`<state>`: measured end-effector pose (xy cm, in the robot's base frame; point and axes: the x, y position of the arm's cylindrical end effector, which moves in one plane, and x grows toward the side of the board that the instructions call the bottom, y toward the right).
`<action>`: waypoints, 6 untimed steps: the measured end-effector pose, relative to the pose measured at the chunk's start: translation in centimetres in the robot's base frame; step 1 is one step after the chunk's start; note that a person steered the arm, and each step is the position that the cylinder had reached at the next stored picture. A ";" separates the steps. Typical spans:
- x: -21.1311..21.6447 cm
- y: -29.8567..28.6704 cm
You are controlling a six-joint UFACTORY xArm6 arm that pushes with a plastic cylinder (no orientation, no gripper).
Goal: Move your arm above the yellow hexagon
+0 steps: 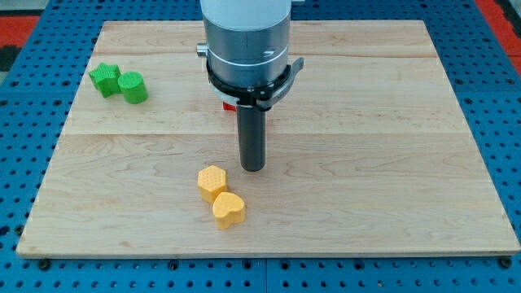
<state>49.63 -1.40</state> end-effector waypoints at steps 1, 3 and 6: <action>-1.2 0.0; -2.5 0.0; -2.4 -0.6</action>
